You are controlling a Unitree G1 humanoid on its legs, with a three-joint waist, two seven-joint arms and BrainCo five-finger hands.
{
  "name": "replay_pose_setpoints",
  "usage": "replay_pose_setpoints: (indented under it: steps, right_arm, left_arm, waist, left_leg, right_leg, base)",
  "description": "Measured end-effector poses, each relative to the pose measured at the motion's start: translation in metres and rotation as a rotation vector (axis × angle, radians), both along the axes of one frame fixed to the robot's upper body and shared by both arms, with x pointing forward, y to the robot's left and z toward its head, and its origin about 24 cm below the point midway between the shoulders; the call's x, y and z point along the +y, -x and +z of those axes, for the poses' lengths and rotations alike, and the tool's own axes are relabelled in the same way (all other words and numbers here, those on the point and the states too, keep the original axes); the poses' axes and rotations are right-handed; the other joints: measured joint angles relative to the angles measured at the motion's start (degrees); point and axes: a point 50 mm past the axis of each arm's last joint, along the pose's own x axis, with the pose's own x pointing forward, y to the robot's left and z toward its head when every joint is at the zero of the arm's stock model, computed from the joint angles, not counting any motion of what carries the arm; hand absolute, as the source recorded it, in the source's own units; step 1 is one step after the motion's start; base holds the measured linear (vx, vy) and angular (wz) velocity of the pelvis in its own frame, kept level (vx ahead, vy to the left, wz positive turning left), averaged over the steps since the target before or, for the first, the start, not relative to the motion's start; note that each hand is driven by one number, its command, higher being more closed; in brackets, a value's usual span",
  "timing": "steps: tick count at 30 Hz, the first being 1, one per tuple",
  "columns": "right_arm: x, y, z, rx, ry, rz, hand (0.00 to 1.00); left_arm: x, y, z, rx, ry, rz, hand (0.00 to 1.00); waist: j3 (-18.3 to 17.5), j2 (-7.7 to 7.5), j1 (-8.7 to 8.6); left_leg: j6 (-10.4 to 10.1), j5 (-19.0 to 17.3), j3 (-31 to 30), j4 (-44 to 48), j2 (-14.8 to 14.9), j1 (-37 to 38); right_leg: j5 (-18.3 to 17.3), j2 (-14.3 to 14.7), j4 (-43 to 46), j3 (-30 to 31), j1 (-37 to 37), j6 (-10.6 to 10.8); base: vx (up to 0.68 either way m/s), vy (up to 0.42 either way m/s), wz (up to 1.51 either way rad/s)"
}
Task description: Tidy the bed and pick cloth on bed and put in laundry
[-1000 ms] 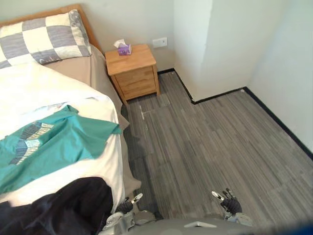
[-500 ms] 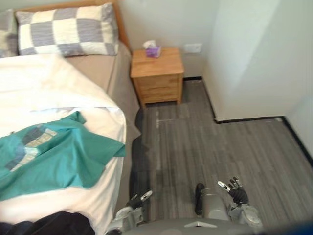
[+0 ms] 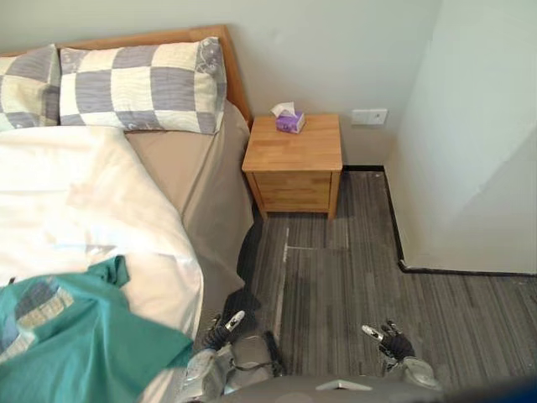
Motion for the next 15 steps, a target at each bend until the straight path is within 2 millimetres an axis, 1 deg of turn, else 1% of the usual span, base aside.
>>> replay_pose_setpoints:
  steps: [1, 2, 3, 4, 5, 6, 7, 8, 9, 10, 11, 12, 13, 14, 15]
  right_arm:
    - [0.009, -0.001, 0.000, -0.010, -0.016, 0.021, 0.00]
    - [0.011, -0.002, 0.000, -0.021, -0.021, 0.023, 0.00]
    - [0.016, -0.004, 0.001, -0.030, -0.026, 0.039, 0.00]
    - [0.022, -0.011, 0.002, -0.045, -0.035, 0.059, 0.00]
    - [0.021, -0.010, 0.002, -0.040, -0.033, 0.057, 0.00]
    - [0.013, -0.009, 0.002, -0.030, -0.006, 0.074, 0.00]
    - [0.012, -0.008, -0.002, 0.011, 0.007, 0.105, 0.00]
    - [0.009, -0.015, 0.000, 0.010, 0.023, 0.130, 0.00]
    - [0.007, -0.017, 0.000, 0.019, 0.034, 0.149, 0.00]
    - [0.005, -0.020, 0.000, 0.020, 0.039, 0.146, 0.00]
    - [0.007, -0.016, -0.002, 0.047, 0.038, 0.160, 0.00]
    - [0.005, -0.018, -0.001, 0.046, 0.053, 0.167, 0.00]
    - [0.000, -0.015, -0.002, 0.063, 0.070, 0.163, 0.00]
    - [-0.003, -0.014, -0.002, 0.067, 0.075, 0.158, 0.00]
    - [-0.008, -0.009, -0.003, 0.079, 0.087, 0.147, 0.00]
  left_arm:
    - [0.000, -0.005, 0.002, -0.012, -0.002, -0.012, 0.00]
    - [0.001, -0.007, 0.003, -0.014, -0.005, -0.019, 0.00]
    - [0.003, -0.007, 0.003, -0.011, -0.009, -0.021, 0.00]
    - [0.010, -0.005, 0.003, -0.001, -0.022, -0.005, 0.00]
    - [0.011, -0.005, 0.002, 0.011, -0.027, -0.012, 0.00]
    - [0.002, -0.005, 0.000, 0.020, -0.011, -0.023, 0.00]
    - [0.002, 0.000, -0.002, 0.049, -0.016, -0.027, 0.00]
    - [0.001, 0.002, -0.004, 0.074, -0.015, -0.015, 0.00]
    - [0.000, 0.004, -0.006, 0.098, -0.017, -0.005, 0.00]
    - [-0.001, 0.007, -0.008, 0.125, -0.010, -0.002, 0.00]
    - [-0.001, 0.007, -0.009, 0.144, -0.019, -0.017, 0.00]
    - [-0.001, 0.007, -0.010, 0.153, -0.025, -0.026, 0.00]
    - [-0.003, 0.009, -0.011, 0.174, -0.029, -0.045, 0.00]
    - [-0.003, 0.010, -0.011, 0.182, -0.030, -0.055, 0.00]
    - [-0.006, 0.014, -0.013, 0.200, -0.025, -0.066, 0.00]
  waist:
    - [-0.3, -1.18, -0.54]
    - [-0.3, -1.58, -0.58]
    - [-0.2, -1.90, -0.40]
    - [1.0, -1.25, 1.62]
    - [0.0, -2.34, 1.35]
    - [-0.9, -1.94, 0.76]
    - [-2.5, -2.16, 0.10]
    - [-3.2, -2.16, 0.06]
    - [-3.2, -1.55, 0.11]
    - [-3.1, -0.88, -1.01]
    - [-2.8, -0.75, -1.93]
    - [-2.5, -0.52, -1.52]
    - [-1.8, 0.16, -1.24]
    - [-1.6, 0.33, -1.24]
    - [-1.5, 1.17, -1.19]
  left_leg:
    - [0.9, 0.1, 2.5, -0.7, -0.5, 0.5]
    - [1.0, 0.2, 3.9, -0.1, 0.1, 0.5]
    - [2.1, -0.3, 7.1, 2.7, 2.1, 0.6]
    - [1.7, -2.3, 15.6, 13.6, 8.7, 0.2]
    - [-2.1, -4.2, 17.6, 6.3, 5.4, 1.2]
    - [-1.9, -2.6, 17.0, -2.7, 2.8, 2.6]
    - [3.4, -5.9, 17.1, -3.7, 0.3, 3.1]
    - [2.5, -7.2, 16.7, -3.5, -0.7, 3.3]
    - [2.3, -8.5, 15.2, -3.2, -1.4, 3.6]
    - [2.4, -9.0, 11.8, -3.7, -3.1, 4.2]
    - [2.9, -8.7, 9.2, -4.9, -4.4, 6.1]
    - [3.3, -8.5, 7.9, -5.7, -4.9, 7.7]
    - [3.1, -8.1, 4.7, -7.7, -5.3, 11.5]
    - [2.8, -7.8, 3.6, -8.5, -5.3, 12.8]
    - [1.8, -7.0, 0.1, -11.0, -5.4, 15.6]
  right_leg:
    - [3.5, -0.1, 0.1, -0.1, -0.2, 0.3]
    - [5.5, 0.2, -0.2, 0.1, 0.0, 0.3]
    - [8.6, 0.5, -1.4, 0.4, 1.1, 0.3]
    - [14.3, 2.4, -4.2, 0.5, 4.6, 1.1]
    - [15.2, 1.4, -3.9, -0.2, 6.2, 1.9]
    - [15.3, 1.7, -3.1, -0.5, 6.7, 2.1]
    - [15.0, 1.0, 0.0, -0.8, 7.0, 1.9]
    - [15.4, -0.7, 5.5, -1.3, 4.5, 2.7]
    - [17.1, -1.8, 14.0, -1.4, 1.1, 3.9]
    - [16.0, -3.0, 26.3, -0.9, -4.1, 5.6]
    - [11.6, -3.6, 34.7, -1.3, -7.9, 5.5]
    - [9.6, -3.9, 36.6, -1.7, -9.1, 5.4]
    - [6.8, -3.8, 36.3, -2.8, -9.9, 4.0]
    - [5.8, -3.8, 35.7, -2.9, -10.2, 3.3]
    - [3.7, -3.7, 32.7, -2.4, -11.7, 2.2]
  base:
    - [0.58, 0.070, 0.63]
    - [0.46, 0.066, 0.46]
    - [0.57, 0.041, 0.09]
    - [0.53, 0.038, 0.27]
    - [0.50, 0.103, 0.51]
    - [0.27, 0.154, 0.99]
    - [0.27, 0.134, 0.85]
    - [0.35, 0.076, 0.59]
    - [0.40, 0.062, 0.75]
    - [0.49, 0.099, 1.23]
    - [0.42, 0.090, 1.38]
    - [0.42, 0.069, 1.30]
    - [0.30, 0.028, 0.87]
    - [0.31, -0.008, 1.29]
    - [0.29, -0.105, 1.43]
